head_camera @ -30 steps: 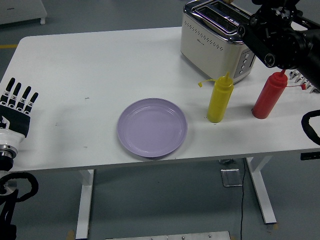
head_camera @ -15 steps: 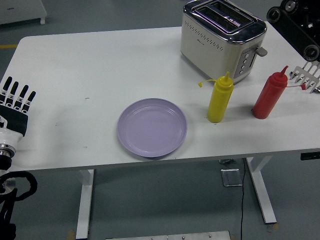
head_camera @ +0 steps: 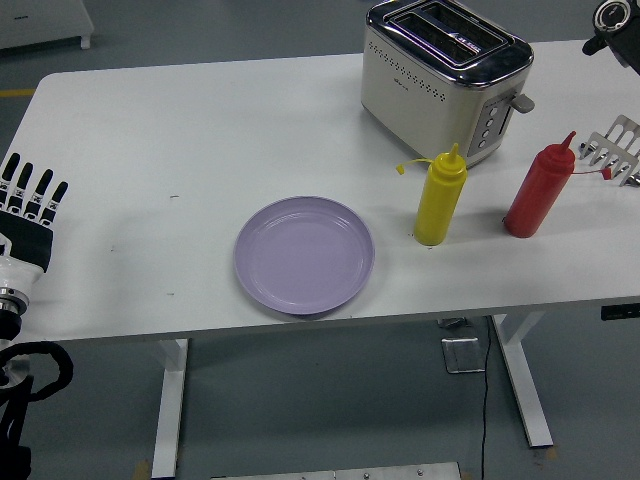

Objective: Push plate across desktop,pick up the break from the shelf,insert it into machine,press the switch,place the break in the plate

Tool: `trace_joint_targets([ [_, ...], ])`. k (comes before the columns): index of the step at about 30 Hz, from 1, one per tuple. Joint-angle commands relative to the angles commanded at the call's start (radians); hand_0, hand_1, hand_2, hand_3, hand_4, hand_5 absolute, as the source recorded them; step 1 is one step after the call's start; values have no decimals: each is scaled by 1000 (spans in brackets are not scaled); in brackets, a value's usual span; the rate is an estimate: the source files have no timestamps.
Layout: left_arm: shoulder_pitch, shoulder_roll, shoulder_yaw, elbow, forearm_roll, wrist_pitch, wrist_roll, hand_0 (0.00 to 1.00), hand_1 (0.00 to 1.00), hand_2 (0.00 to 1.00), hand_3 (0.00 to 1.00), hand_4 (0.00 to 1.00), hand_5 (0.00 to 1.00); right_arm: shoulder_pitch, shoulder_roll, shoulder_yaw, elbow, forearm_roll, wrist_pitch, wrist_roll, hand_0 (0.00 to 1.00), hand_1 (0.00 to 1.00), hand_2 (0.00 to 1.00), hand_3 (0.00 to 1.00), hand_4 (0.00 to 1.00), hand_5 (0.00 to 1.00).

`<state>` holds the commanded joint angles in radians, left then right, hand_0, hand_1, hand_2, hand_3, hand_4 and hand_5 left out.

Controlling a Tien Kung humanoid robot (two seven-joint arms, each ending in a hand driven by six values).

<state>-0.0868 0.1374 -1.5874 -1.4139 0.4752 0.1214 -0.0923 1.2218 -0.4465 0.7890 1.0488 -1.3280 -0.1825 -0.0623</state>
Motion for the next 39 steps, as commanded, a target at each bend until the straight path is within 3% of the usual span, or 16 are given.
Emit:
trace_joint_targets([
  [10, 1, 1, -2, -1, 1, 0, -1, 853, 894, 976, 834, 646, 998, -25, -37, 4, 23, 150, 48, -5, 247, 277, 381, 491, 146, 43],
  [29, -4, 0, -8, 0, -1, 1, -1, 852, 894, 975, 833, 645, 998, -25, -85, -25, 164, 358, 153, -70, 250, 272, 379, 489, 143, 46],
  [33, -5, 1, -8, -1, -1, 1, -1, 852, 894, 976, 834, 645, 998, -30, -106, -29, 193, 423, 193, -90, 250, 272, 378, 488, 148, 45],
  [39, -7, 1, -12, -1, -2, 2, -1, 852, 893, 975, 833, 645, 998, -40, -138, -53, 235, 490, 294, -115, 251, 271, 378, 486, 155, 40],
])
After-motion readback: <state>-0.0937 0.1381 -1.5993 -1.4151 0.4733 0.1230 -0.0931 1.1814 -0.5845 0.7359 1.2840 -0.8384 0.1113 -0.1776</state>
